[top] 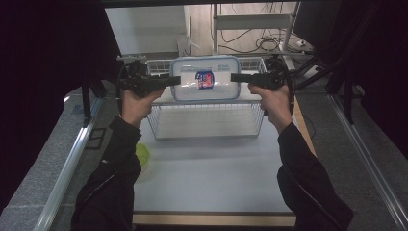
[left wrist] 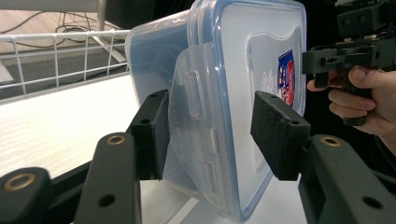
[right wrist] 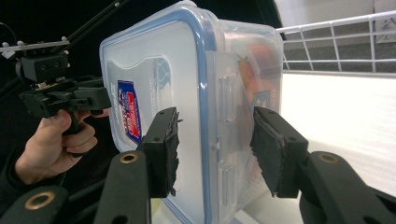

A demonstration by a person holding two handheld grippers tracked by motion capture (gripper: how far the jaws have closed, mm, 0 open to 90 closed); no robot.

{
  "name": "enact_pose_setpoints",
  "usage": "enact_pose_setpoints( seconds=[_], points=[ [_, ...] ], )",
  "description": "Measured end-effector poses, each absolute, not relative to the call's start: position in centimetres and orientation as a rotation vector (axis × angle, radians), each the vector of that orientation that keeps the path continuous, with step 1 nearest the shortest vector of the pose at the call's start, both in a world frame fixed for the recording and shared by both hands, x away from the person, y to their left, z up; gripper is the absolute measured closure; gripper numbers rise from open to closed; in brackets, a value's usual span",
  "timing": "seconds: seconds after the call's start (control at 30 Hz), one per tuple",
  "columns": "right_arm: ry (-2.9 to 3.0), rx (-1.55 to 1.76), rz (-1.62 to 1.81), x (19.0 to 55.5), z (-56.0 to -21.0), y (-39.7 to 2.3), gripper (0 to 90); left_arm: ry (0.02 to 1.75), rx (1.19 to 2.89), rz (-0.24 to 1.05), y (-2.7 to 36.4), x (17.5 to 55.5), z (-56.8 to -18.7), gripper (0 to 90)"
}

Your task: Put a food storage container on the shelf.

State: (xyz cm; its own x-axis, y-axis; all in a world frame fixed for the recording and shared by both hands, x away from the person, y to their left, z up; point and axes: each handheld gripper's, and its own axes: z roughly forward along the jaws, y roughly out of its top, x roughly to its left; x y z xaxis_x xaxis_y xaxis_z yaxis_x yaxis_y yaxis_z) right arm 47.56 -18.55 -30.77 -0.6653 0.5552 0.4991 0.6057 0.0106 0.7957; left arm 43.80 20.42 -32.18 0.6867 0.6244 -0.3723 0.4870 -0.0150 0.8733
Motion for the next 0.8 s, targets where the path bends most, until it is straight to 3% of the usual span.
enact_pose_setpoints(
  seconds=[0.43, 0.5, 0.6, 0.8],
  points=[
    [-2.256, -1.263, -1.812, 47.5, -31.1, -18.2, 48.7, 0.960, 1.711, 0.231, 19.8, 43.6, -32.4, 41.8],
    [-2.263, -1.275, -1.803, 47.5, -31.1, -18.1, 46.5, 0.962, 1.723, 0.226, 19.6, 43.7, -32.7, 45.7],
    [-2.239, -1.308, -1.783, 47.8, -31.5, -18.0, 42.4, 0.985, 1.711, 0.211, 19.4, 44.1, -33.2, 41.2],
    [-2.160, -1.320, -1.803, 48.6, -32.0, -18.3, 42.8, 0.995, 1.686, 0.193, 19.5, 44.3, -33.4, 41.4]
  ],
)
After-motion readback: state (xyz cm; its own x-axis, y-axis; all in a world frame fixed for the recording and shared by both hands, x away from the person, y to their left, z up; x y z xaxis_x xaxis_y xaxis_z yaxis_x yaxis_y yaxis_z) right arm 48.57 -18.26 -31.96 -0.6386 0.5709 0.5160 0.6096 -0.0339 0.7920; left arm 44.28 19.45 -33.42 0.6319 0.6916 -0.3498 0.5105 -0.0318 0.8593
